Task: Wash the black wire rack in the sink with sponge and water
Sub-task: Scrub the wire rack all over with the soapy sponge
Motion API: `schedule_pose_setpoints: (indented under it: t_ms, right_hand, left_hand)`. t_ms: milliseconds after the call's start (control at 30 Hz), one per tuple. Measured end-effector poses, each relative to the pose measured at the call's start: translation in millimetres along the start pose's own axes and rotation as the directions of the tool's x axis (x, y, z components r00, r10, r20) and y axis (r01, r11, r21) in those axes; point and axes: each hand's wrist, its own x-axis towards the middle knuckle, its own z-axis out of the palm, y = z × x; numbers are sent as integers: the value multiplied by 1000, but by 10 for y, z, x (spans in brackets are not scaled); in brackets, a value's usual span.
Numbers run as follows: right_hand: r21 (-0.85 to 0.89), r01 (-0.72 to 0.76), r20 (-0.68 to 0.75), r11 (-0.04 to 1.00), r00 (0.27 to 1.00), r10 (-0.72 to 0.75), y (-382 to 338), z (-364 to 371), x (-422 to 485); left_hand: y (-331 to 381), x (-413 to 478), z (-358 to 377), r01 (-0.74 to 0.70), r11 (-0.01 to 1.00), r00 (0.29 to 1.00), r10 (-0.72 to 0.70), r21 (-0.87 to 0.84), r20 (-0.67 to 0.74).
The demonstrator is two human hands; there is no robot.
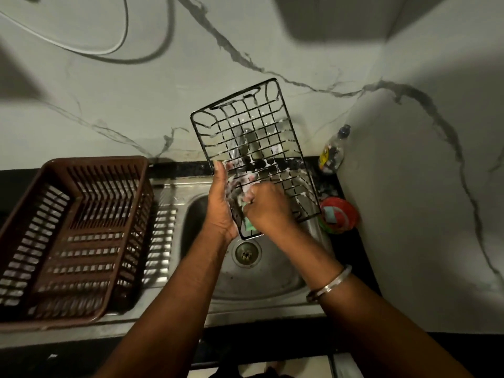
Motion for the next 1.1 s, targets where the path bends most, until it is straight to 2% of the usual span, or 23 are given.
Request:
schedule_pose_setpoints:
  t_ms: [67, 133, 200, 267, 367, 500, 600, 633, 700, 733, 767, 833, 867, 967, 1100]
  right_hand:
    - [11, 45, 84, 999, 995, -46, 4, 11, -22]
    - [94, 19, 196, 995, 980, -37, 18, -71, -28]
    - [118, -11, 176, 993, 984, -10, 24, -112, -5]
    - [82, 26, 131, 996, 991, -37, -12, -113, -37]
    - [176, 9, 233, 984, 971, -51, 10, -126, -54]
    - [202, 24, 150, 979, 987, -55, 28, -114, -71]
    - [341, -55, 200, 938, 980, -15, 52, -174, -52]
    - [343, -43, 131, 938, 991, -2, 72, -186, -1]
    - [166, 95, -106, 982, 991, -78, 113, -138, 108]
    - [52, 174, -176, 983, 971, -163, 111, -89, 126]
    - [-47, 263, -183, 964, 946, -267, 97, -39, 105]
    - [-193, 402, -56, 895, 906, -419, 119, 30, 62]
    - [-199, 424, 14, 883, 903, -430, 146, -1, 64]
    - [-25, 296, 200, 955, 937, -286, 215, -193, 163]
    - [-72, 340, 75, 938, 939, -335, 161, -133, 141]
  left_hand:
    - [1, 3, -5, -12, 999, 1000, 13, 39, -22]
    - [23, 1, 14, 0, 1000, 1000, 0, 16, -23]
    - [54, -14, 31, 24, 1000, 999, -24, 11, -35]
    - [43, -1, 30, 14, 1000, 999, -13, 20, -52]
    - [30, 27, 18, 1, 999, 998, 1, 34, -68]
    - [27, 67, 1, -13, 999, 999, 14, 31, -41]
    - [20, 117, -19, -30, 998, 999, 31, 61, -19]
    - [11, 125, -28, -39, 995, 999, 41, 90, -13]
    - [-11, 128, -16, -48, 986, 999, 49, 160, -3]
    - [-25, 127, -12, -41, 981, 999, 41, 190, 3]
    - [-41, 119, -5, -43, 977, 999, 40, 210, 16]
    - [-31, 102, 34, -66, 973, 997, 58, 221, 44]
    - [-16, 98, 40, -66, 974, 997, 56, 217, 54]
    - [18, 77, 23, -64, 978, 997, 54, 200, 51]
    - [22, 67, 16, -68, 977, 997, 62, 204, 38]
